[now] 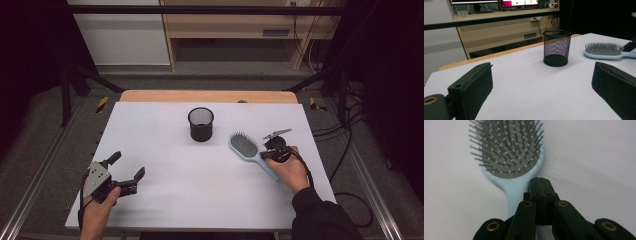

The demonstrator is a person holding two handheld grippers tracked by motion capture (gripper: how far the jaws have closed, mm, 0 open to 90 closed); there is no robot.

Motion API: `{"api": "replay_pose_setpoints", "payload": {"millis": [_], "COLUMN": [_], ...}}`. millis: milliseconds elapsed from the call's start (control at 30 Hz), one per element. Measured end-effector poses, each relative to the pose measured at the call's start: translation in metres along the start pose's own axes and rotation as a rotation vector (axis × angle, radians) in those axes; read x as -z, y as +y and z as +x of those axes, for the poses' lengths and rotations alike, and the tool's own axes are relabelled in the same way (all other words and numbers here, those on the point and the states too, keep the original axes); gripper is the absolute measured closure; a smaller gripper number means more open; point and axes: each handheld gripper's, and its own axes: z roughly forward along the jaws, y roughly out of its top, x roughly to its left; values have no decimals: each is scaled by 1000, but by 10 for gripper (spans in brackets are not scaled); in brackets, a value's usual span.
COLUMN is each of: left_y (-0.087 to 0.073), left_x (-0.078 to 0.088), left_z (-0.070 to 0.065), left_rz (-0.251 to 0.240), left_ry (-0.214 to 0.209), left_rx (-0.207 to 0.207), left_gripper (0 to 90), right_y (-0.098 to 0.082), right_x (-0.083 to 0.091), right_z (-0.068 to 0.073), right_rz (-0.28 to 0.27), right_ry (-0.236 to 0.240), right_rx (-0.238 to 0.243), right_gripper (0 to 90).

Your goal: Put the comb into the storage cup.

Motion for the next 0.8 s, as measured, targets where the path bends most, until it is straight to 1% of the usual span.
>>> {"api": "replay_pose_setpoints", "payload": {"millis": [33,100,300,800], "left_y": [0,0,0,0], "left_x": [0,0,0,1], "left_z": [0,0,0,-1], "left_rz": [0,-1,0,0], "left_ry": [0,-1,-1,-2], "left_rx": [0,0,0,-4], "left_gripper": [34,34,34,34], "right_y": [-2,-3,-5,-6], "right_x": [1,2,4,4], "right_z": [5,7,13,12], "right_rz": [0,2,8,8], "right_ry": [4,14,23,28], "right_rx": [5,3,8,-3], "right_gripper": [900,900,900,900]}}
